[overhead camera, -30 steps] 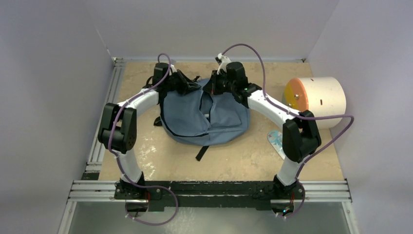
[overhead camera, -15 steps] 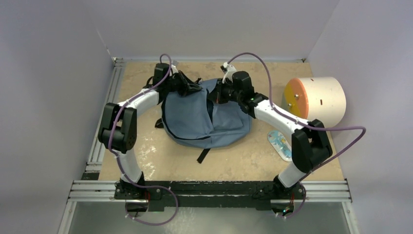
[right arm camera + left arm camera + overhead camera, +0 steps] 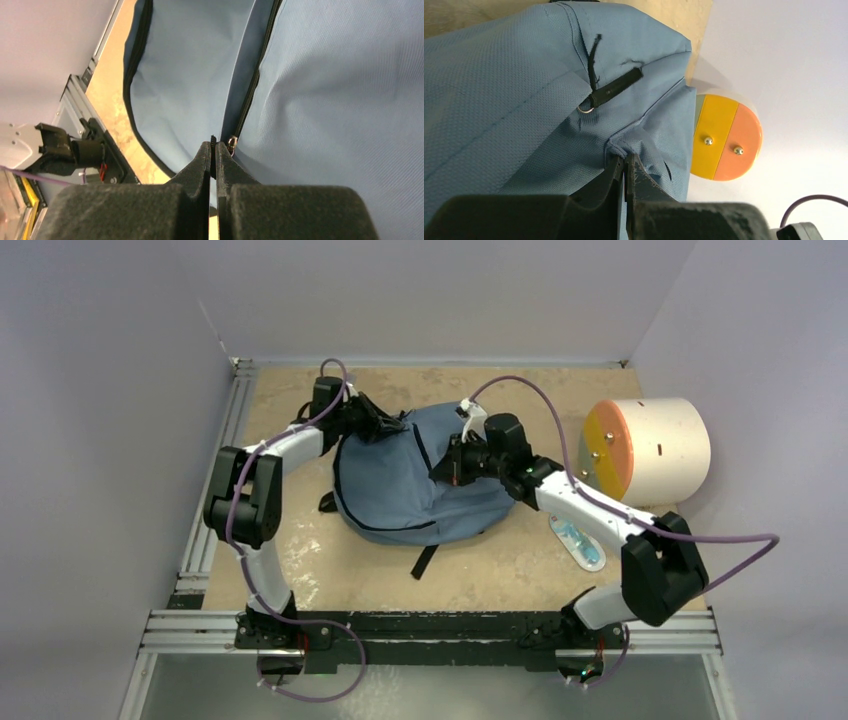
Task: Pack the student bag
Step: Zip the student bag at the center of the board.
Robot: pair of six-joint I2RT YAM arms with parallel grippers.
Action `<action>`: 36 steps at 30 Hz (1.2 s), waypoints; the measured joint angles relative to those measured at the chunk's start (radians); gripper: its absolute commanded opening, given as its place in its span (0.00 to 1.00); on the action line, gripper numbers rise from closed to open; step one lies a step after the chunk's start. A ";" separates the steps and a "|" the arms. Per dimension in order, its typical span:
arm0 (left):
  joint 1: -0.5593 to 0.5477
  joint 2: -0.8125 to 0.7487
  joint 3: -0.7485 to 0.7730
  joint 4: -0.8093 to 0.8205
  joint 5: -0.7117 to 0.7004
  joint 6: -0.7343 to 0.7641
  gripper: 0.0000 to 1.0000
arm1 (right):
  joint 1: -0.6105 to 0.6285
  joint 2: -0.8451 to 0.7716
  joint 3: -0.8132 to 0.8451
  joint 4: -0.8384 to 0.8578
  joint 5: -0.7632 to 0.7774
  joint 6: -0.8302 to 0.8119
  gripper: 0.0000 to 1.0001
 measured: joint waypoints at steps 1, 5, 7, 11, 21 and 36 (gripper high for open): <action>0.003 0.001 -0.004 0.000 -0.004 0.000 0.00 | 0.002 -0.013 -0.012 -0.002 -0.007 0.001 0.00; 0.008 0.002 -0.012 -0.003 -0.015 0.000 0.00 | 0.006 -0.060 -0.054 -0.019 -0.019 0.002 0.00; 0.009 0.003 -0.012 -0.003 -0.018 0.002 0.00 | 0.007 -0.081 -0.072 -0.035 -0.020 0.002 0.00; 0.009 0.004 -0.012 -0.005 -0.019 0.008 0.00 | 0.007 -0.122 -0.117 -0.050 -0.019 0.003 0.00; 0.011 0.004 -0.029 -0.037 -0.008 0.021 0.00 | 0.006 -0.153 -0.217 -0.051 -0.009 0.012 0.00; 0.060 -0.092 0.021 -0.082 0.005 0.246 0.51 | 0.011 -0.333 -0.103 -0.163 0.187 0.064 0.53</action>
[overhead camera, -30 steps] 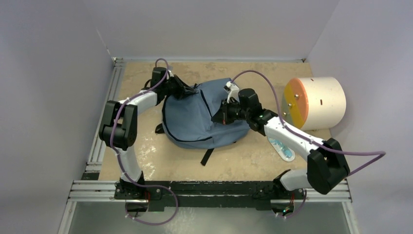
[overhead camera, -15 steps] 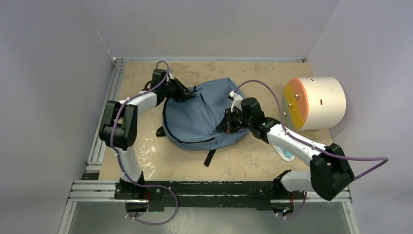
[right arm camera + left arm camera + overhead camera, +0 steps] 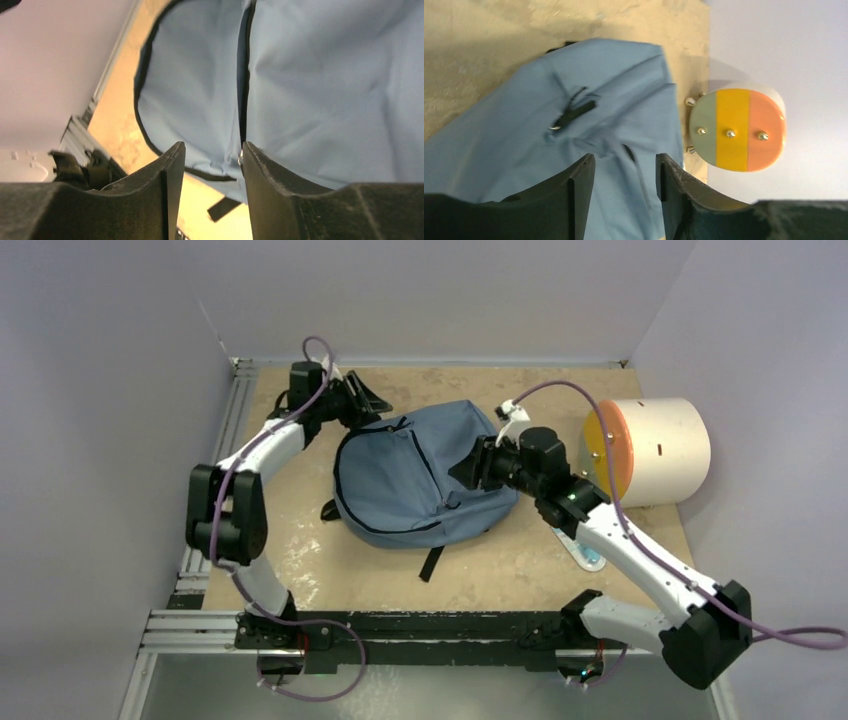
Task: Pack the student bag
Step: Zip the student bag at the center of the board, then reset both arms
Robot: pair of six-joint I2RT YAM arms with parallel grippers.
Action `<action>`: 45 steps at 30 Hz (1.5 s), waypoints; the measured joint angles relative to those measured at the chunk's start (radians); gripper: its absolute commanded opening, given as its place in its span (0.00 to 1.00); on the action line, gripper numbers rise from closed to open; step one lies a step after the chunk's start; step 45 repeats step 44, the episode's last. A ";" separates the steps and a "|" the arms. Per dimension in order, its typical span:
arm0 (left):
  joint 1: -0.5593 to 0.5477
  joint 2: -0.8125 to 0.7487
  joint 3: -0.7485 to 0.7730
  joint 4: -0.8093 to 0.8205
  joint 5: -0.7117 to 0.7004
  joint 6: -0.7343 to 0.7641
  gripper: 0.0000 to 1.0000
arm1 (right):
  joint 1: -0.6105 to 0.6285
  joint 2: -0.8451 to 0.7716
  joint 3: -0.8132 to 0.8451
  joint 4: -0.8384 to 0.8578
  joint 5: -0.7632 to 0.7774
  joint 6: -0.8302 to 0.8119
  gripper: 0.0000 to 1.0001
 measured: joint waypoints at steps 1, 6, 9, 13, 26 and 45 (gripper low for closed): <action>0.000 -0.042 0.010 -0.025 -0.008 0.031 0.53 | 0.000 -0.021 0.014 0.003 0.027 0.004 0.56; -0.001 -0.334 0.006 -0.103 -0.080 0.203 0.74 | 0.001 -0.124 0.029 -0.005 0.158 0.016 0.68; -0.001 -0.568 -0.068 -0.103 -0.123 0.303 0.74 | 0.001 -0.195 0.023 -0.004 0.206 0.007 0.75; -0.002 -0.831 -0.151 -0.185 -0.176 0.435 0.74 | 0.001 -0.314 0.000 -0.004 0.244 -0.030 0.83; -0.002 -1.302 -0.302 -0.652 -0.413 0.598 0.77 | 0.001 -0.622 -0.107 -0.050 0.385 -0.106 0.99; -0.002 -1.389 -0.507 -0.620 -0.443 0.542 0.78 | 0.001 -0.739 -0.149 -0.117 0.508 -0.075 0.99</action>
